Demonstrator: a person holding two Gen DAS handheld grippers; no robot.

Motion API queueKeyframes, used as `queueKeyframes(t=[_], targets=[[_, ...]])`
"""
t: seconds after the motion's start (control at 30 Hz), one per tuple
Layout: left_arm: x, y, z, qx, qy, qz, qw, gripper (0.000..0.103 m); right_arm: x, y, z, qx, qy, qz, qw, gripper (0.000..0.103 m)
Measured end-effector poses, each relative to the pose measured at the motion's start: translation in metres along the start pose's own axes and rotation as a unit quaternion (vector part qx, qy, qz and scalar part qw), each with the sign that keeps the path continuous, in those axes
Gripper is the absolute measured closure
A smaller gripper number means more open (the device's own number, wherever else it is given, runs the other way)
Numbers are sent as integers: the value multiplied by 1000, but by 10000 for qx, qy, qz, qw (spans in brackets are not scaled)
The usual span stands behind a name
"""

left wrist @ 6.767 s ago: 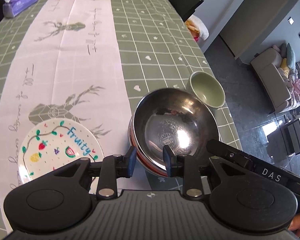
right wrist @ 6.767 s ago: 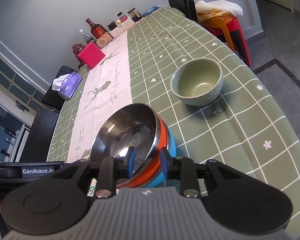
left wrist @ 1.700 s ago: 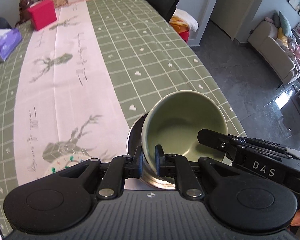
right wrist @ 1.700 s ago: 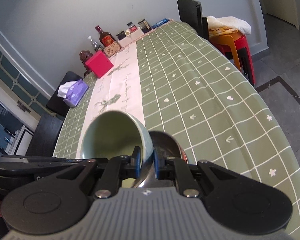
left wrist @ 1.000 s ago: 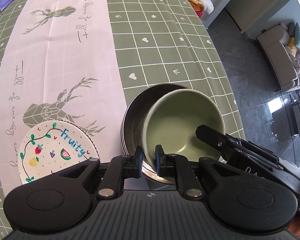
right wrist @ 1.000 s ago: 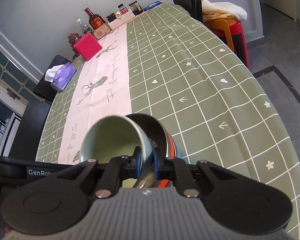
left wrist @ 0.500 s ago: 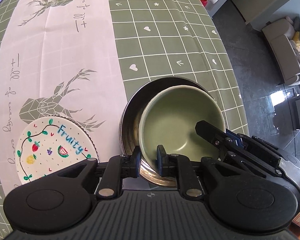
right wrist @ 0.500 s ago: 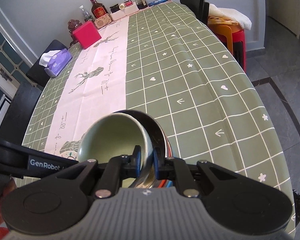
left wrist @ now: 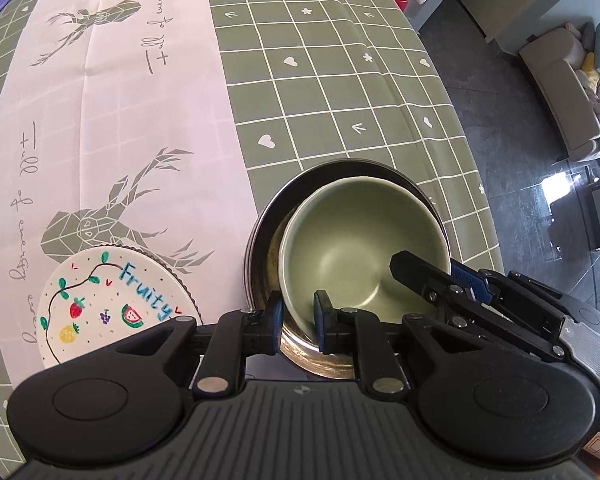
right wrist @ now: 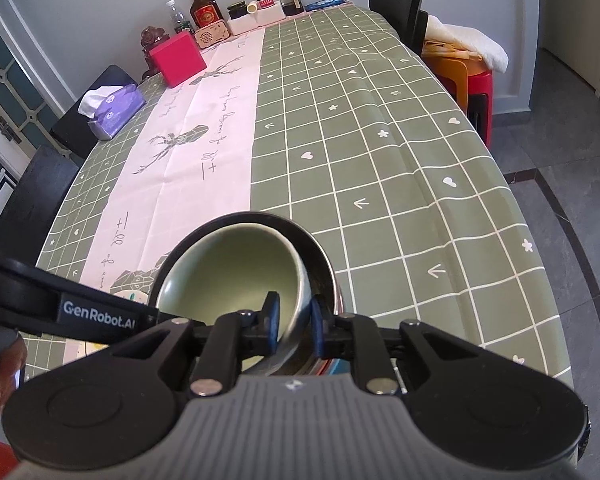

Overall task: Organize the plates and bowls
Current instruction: 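Carry the green bowl over the orange bowl and lower it inside, then open the left tool and grasp the rim of the nested bowl stack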

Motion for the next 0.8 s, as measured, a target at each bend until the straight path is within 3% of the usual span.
queueKeyframes(t=[0.23,0.43,0.53,0.67,0.8], targets=[[0,0,-1,1,30,85,10000,84,-3,-5,-6,50,127,-93,9999,76],[1,0,-2,4,62,103,9999,83,-3,-3,-12,107,235,-24,9997,75],[2,1,-10,149,277,249,9992,83,0,-4,-20,82,481,-72,9988,68],[5,2,-21,177,492,285,9982,81,1,-2,-24,112,604,5,9981,68],[7,0,-28,25,752,301,9967,71,4,7,-26,40,719,203,9972,59]])
Point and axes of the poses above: each gripper's, at about its wrist camera, not at the fingertips, and z roughly the way its jaws point, y to its right, x to its top, the point moved 5 cm from there along z, roughly the way its jaws point
